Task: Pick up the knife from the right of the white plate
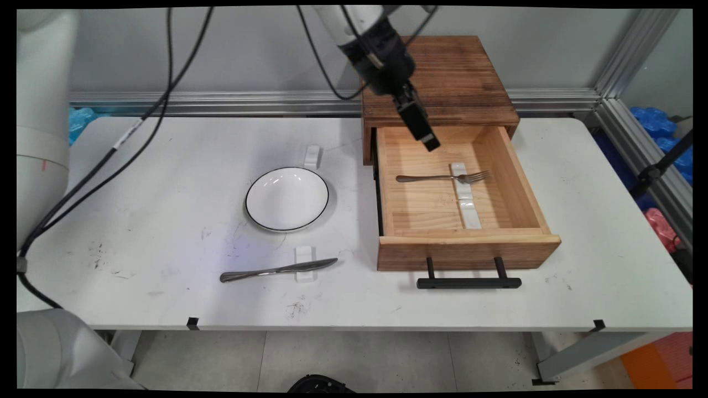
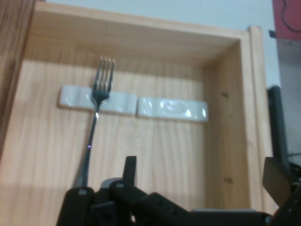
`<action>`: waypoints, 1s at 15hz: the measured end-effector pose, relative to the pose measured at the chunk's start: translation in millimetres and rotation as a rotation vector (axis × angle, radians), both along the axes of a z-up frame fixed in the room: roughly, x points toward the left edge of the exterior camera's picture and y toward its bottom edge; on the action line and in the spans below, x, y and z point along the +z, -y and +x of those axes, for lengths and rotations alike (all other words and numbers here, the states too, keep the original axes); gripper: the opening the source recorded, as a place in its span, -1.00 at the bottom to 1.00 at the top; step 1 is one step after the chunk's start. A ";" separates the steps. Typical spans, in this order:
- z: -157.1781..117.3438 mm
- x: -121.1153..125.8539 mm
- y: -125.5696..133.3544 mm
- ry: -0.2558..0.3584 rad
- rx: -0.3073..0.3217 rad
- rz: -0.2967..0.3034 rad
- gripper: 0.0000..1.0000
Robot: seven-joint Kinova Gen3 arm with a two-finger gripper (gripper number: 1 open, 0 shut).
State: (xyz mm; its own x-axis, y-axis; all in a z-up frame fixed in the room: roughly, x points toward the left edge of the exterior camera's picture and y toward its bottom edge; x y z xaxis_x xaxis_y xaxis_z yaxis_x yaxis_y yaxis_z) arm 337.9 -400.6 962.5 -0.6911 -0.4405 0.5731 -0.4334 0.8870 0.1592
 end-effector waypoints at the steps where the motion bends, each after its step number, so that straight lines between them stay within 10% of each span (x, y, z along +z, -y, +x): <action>1: 10.9 4.6 -10.3 0.002 -0.006 0.006 1.00; 15: 110.4 16.4 -149.5 0.138 -0.069 0.116 1.00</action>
State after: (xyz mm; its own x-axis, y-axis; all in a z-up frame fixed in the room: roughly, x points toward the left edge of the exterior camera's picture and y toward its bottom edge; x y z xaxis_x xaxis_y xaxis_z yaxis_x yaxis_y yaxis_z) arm 448.3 -251.1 979.0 -0.7905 -0.4466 0.4191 -0.3967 0.8947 0.2051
